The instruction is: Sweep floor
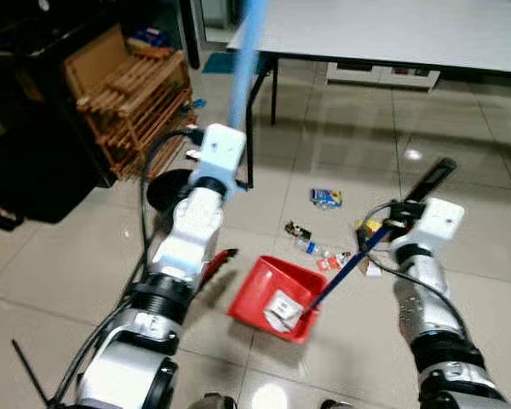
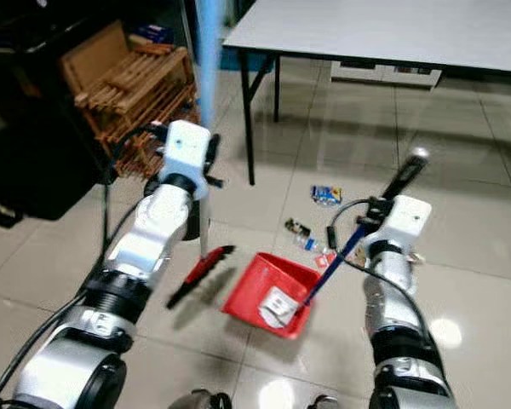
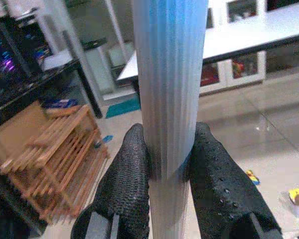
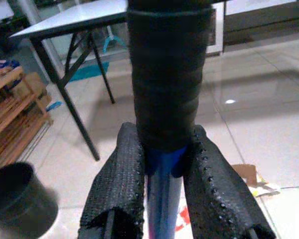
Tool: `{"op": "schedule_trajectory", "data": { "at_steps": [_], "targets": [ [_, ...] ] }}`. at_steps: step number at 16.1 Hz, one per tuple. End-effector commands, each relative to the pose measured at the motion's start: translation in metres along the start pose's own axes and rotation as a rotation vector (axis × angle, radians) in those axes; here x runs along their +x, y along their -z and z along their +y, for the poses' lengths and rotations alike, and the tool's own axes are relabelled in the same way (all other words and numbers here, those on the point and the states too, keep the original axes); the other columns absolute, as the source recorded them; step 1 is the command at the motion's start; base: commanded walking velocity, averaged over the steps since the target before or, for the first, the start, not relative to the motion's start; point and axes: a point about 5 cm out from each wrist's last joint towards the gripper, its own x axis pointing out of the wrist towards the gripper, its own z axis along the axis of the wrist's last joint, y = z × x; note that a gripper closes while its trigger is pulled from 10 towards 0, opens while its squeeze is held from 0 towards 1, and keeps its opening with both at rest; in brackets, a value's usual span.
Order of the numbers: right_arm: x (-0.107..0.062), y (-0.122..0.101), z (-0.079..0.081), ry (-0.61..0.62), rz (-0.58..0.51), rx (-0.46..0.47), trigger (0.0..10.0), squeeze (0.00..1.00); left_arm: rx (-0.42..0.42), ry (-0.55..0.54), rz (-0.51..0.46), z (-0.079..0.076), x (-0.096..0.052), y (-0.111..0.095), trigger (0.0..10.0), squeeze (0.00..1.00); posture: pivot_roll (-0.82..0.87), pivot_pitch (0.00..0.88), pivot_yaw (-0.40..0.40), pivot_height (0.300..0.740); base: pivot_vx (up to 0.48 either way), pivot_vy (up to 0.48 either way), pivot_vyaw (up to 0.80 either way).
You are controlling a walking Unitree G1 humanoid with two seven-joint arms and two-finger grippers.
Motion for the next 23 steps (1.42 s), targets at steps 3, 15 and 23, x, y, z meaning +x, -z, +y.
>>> {"op": "schedule_trajectory", "data": {
  "at_steps": [3, 15, 23],
  "targets": [
    [0.001, -0.009, -0.001, -0.005, -0.041, 0.010, 10.0, 0.00, 0.006, -0.030, -0.041, 0.001, 0.001, -0.010, 10.0, 0.00, -0.06, 0.139, 0.054, 0.740, 0.000, 0.000, 0.00],
    [-0.004, -0.003, -0.002, -0.009, -0.020, 0.011, 10.0, 0.00, -0.037, -0.088, -0.008, 0.012, 0.002, -0.008, 10.0, 0.00, -0.06, 0.150, 0.060, 0.740, 0.399, 0.000, 0.00],
    [-0.005, -0.001, -0.003, 0.001, -0.008, 0.017, 10.0, 0.00, -0.019, -0.059, -0.008, 0.009, 0.003, -0.009, 10.0, 0.00, -0.06, 0.171, 0.063, 0.740, 0.322, 0.000, 0.00]
  ]
}}
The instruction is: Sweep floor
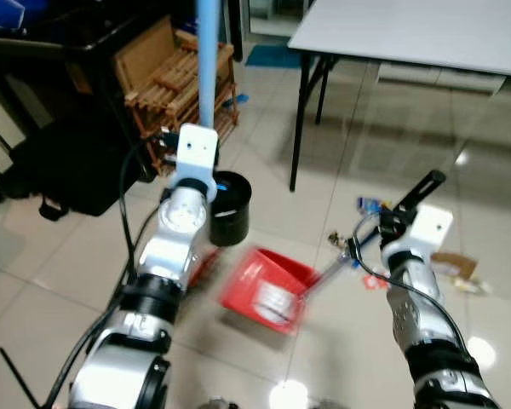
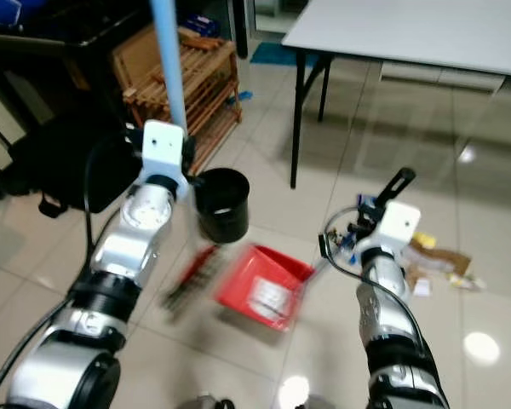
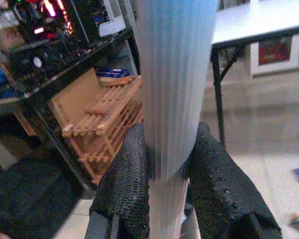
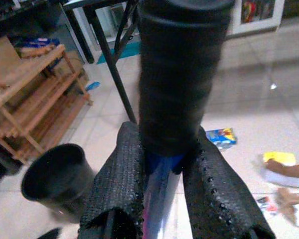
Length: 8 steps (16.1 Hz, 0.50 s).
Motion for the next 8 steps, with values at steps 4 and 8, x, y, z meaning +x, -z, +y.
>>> {"op": "schedule_trajectory", "data": {
  "at_steps": [4, 8],
  "targets": [
    [0.0002, -0.0029, -0.0081, 0.039, -0.001, -0.004, 10.0, 0.00, -0.010, 0.037, -0.057, -0.0083, 0.0030, -0.0163, 10.0, 0.00, -0.06, 0.180, 0.066, 0.740, 0.000, 0.000, -0.20],
    [0.0004, -0.0017, -0.0071, 0.033, 0.007, -0.003, 10.0, 0.00, -0.009, 0.031, -0.055, -0.0072, 0.0034, -0.0164, 10.0, 0.00, -0.05, 0.185, 0.065, 0.740, 0.000, 0.000, -0.80]
  ]
}}
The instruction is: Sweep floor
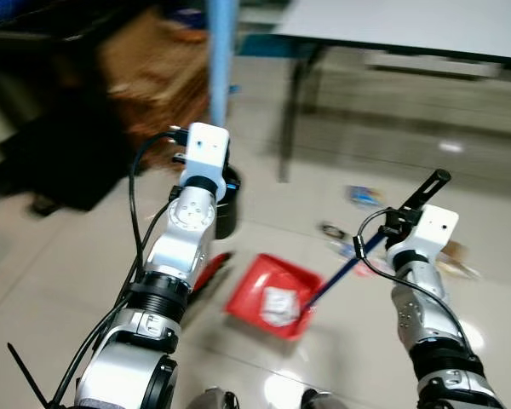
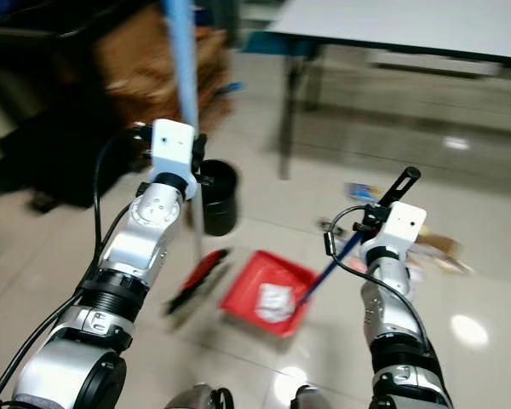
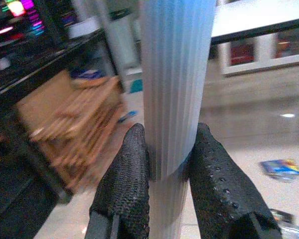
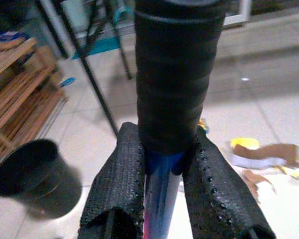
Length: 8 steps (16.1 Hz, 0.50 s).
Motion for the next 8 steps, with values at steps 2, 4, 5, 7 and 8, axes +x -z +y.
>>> {"op": "schedule_trajectory", "data": {
  "at_steps": [2, 4, 5, 7, 8],
  "targets": [
    [0.0016, -0.0043, 0.0008, -0.001, -0.017, 0.009, 10.0, 0.00, 0.008, -0.003, -0.042, 0.0030, 0.0019, -0.0108, 10.0, 0.00, -0.05, 0.186, 0.065, 0.740, 0.000, 0.000, -0.79],
    [0.0013, -0.0046, 0.0007, 0.003, -0.022, 0.011, 10.0, 0.00, 0.007, -0.005, -0.042, 0.0033, 0.0017, -0.0106, 10.0, 0.00, -0.05, 0.185, 0.064, 0.740, 0.000, 0.000, 0.00],
    [0.0011, -0.0045, 0.0007, 0.003, -0.022, 0.009, 10.0, 0.00, 0.006, -0.005, -0.041, 0.0034, 0.0016, -0.0105, 10.0, 0.00, -0.05, 0.185, 0.064, 0.740, 0.000, 0.000, 0.00],
    [0.0006, -0.0036, 0.0007, 0.003, -0.019, 0.008, 10.0, 0.00, 0.004, -0.006, -0.039, 0.0031, 0.0012, -0.0099, 10.0, 0.00, -0.05, 0.182, 0.064, 0.740, 0.000, 0.000, 0.00],
    [0.0004, -0.0031, 0.0009, 0.001, -0.017, 0.009, 10.0, 0.00, 0.002, -0.007, -0.034, 0.0029, 0.0010, -0.0093, 10.0, 0.00, -0.05, 0.182, 0.065, 0.740, 0.000, 0.000, 0.00]
  ]
}}
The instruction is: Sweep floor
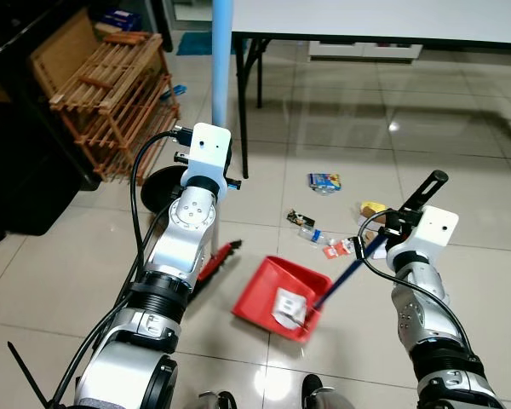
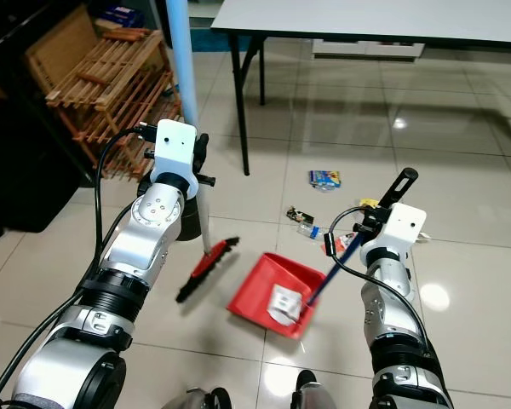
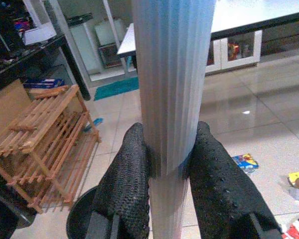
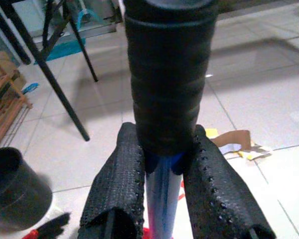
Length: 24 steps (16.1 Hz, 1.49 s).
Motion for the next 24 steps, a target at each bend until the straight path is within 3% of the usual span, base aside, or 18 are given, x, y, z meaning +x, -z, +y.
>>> {"op": "schedule_trajectory", "data": {
  "at_steps": [1, 6, 9, 24],
  "targets": [
    [0.0007, -0.0040, 0.0029, -0.010, -0.021, 0.013, 10.0, 0.00, 0.004, -0.011, -0.033, 0.0032, 0.0009, -0.0089, 10.0, 0.00, -0.05, 0.180, 0.065, 0.740, 0.000, 0.000, 0.00],
    [0.0007, -0.0024, 0.0038, -0.014, -0.010, 0.011, 10.0, 0.00, -0.002, -0.011, -0.022, 0.0026, 0.0003, -0.0072, 10.0, 0.00, -0.05, 0.174, 0.065, 0.740, 0.000, 0.364, 0.00],
    [0.0004, -0.0010, 0.0047, -0.021, 0.000, 0.014, 10.0, 0.00, -0.002, -0.010, -0.019, 0.0020, -0.0004, -0.0066, 10.0, 0.00, -0.05, 0.171, 0.062, 0.740, 0.000, 0.480, -0.73],
    [-0.0010, 0.0029, 0.0048, -0.017, 0.020, -0.011, 10.0, 0.00, 0.003, -0.020, -0.008, 0.0049, -0.0014, -0.0052, 10.0, 0.00, -0.05, 0.184, 0.058, 0.740, 0.000, 0.480, 0.00]
  ]
}}
